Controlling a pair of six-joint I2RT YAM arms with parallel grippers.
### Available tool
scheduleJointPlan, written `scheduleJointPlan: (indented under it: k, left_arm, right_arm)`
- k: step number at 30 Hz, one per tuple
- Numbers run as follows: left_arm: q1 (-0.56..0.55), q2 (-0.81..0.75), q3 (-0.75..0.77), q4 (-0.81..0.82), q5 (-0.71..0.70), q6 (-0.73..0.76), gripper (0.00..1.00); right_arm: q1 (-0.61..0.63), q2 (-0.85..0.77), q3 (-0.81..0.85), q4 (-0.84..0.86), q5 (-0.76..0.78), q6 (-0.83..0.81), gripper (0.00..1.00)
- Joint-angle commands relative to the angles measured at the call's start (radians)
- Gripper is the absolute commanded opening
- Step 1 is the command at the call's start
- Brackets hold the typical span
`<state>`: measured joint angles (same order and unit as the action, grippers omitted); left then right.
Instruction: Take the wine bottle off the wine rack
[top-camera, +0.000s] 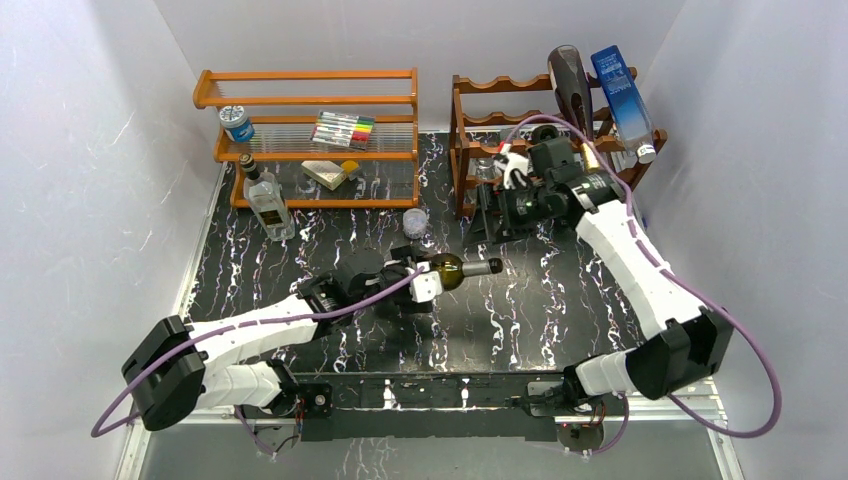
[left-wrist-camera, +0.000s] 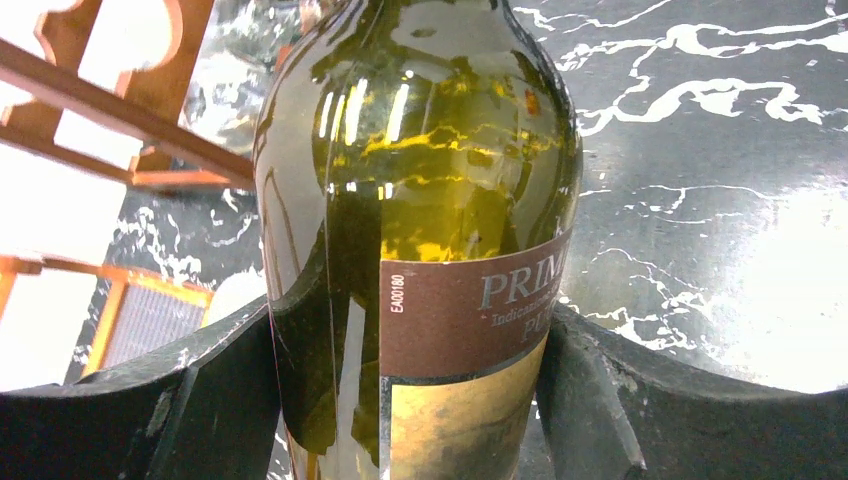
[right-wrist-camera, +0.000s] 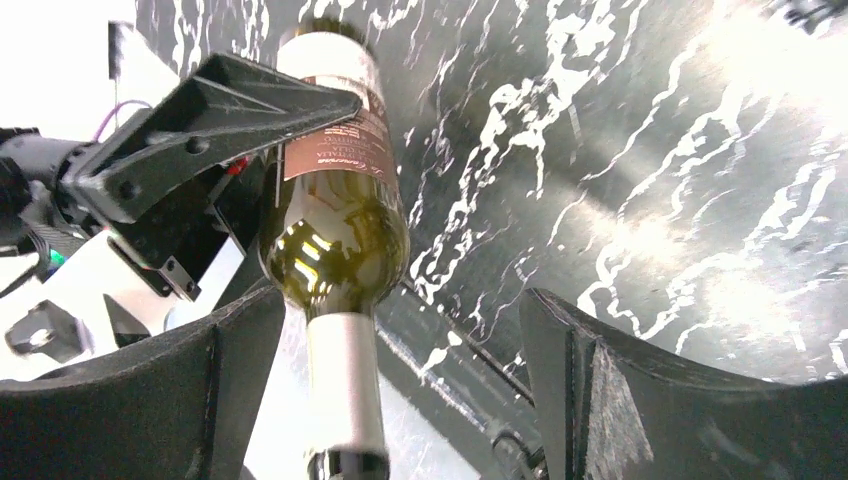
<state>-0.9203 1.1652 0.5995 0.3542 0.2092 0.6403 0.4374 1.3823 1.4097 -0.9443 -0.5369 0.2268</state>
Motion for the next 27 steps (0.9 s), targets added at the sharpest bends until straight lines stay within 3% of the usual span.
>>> scheduleJointPlan:
  k: [1, 8, 12, 19, 27]
  left_arm:
    - [-0.002, 0.005, 0.070, 0.126, -0.128, -0.115, 0.16]
    - [0.001, 0.020, 0.074, 0.178, -0.229, -0.210, 0.14]
    - [0.003, 0.013, 0.072, 0.193, -0.244, -0.236, 0.14]
    - [0.009, 0.021, 0.081, 0.186, -0.244, -0.266, 0.13]
    - [0.008, 0.024, 0.084, 0.181, -0.216, -0.277, 0.13]
  right_arm:
    - [-0.042, -0.104, 0.017, 0.121, 0.063, 0.020, 0.98]
    - [-0.070, -0.188, -0.114, 0.345, -0.012, 0.114, 0.98]
    - [-0.070, -0.189, -0.153, 0.384, -0.031, 0.123, 0.98]
    - [-0.069, -0.197, -0.247, 0.522, -0.130, 0.206, 0.78]
    - [-0.069, -0.177, -0.287, 0.592, -0.134, 0.237, 0.67]
